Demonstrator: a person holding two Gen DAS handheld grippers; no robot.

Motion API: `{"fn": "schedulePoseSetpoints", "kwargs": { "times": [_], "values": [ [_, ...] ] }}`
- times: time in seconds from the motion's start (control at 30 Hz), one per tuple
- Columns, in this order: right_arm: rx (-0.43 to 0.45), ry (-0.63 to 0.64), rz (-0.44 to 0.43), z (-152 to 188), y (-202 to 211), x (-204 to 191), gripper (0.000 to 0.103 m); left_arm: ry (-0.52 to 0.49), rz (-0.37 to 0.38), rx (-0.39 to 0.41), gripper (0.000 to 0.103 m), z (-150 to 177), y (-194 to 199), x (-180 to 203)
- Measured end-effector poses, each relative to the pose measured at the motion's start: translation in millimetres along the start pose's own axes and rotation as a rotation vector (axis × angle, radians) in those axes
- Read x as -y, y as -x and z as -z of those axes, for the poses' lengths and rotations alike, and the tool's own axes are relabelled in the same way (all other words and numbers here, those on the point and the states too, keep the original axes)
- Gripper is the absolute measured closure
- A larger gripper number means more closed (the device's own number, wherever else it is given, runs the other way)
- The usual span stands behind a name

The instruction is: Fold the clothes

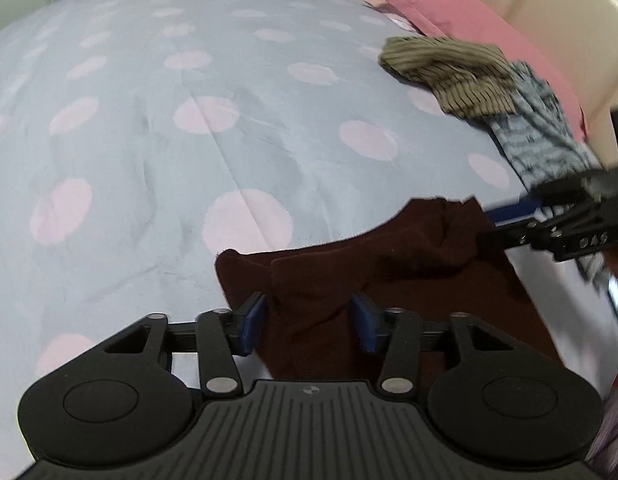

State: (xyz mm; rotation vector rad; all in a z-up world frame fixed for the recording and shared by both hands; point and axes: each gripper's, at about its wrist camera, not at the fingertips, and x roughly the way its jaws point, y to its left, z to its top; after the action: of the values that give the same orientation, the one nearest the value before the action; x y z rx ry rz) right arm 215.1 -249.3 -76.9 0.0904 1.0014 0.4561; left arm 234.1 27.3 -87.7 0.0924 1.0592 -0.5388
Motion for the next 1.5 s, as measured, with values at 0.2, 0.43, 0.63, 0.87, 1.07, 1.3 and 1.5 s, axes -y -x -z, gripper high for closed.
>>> {"fn": "schedulePoseSetpoints", "kwargs": {
  "times": [0.2, 0.43, 0.63, 0.87, 1.07, 1.3, 1.5],
  "values": [
    [0.038, -0.120, -0.050, -14.3, 2.7, 4.8, 0.088, 0.094, -0.002, -0.007, 0.089, -3.1, -7.2, -13.0],
    [-0.028, -0.186, 0.027, -16.5, -31.4, 16.7, 0.089, 0.175, -0.016, -0.009, 0.086, -6.5, -19.4, -23.4],
    [-0.042, -0.245, 0.044, -18.0, -42.6, 18.9, 0.085, 0.209, -0.008, -0.008, 0.073, -13.5, -20.0, -27.6],
    [0.047, -0.275, 0.083, -16.3, -9.6, 24.6, 0.067, 0.193, -0.032, 0.094, 0.065, -13.9, 16.7, -23.1],
    [0.056, -0.214, 0.093, -7.3, 13.9, 9.5, 0.067, 0.152, -0.024, 0.139, 0.071, -7.0, 48.4, -0.5],
    [0.109, -0.213, 0.081, 20.0, 53.2, -32.8, 0.046, 0.100, -0.019, 0.186, 0.071, 14.6, 91.4, 41.1],
    [0.172, -0.145, 0.142, 72.8, 75.8, -76.3, 0.046, 0.054, -0.018, 0.254, 0.071, 49.2, 116.9, 76.8]
  ]
}}
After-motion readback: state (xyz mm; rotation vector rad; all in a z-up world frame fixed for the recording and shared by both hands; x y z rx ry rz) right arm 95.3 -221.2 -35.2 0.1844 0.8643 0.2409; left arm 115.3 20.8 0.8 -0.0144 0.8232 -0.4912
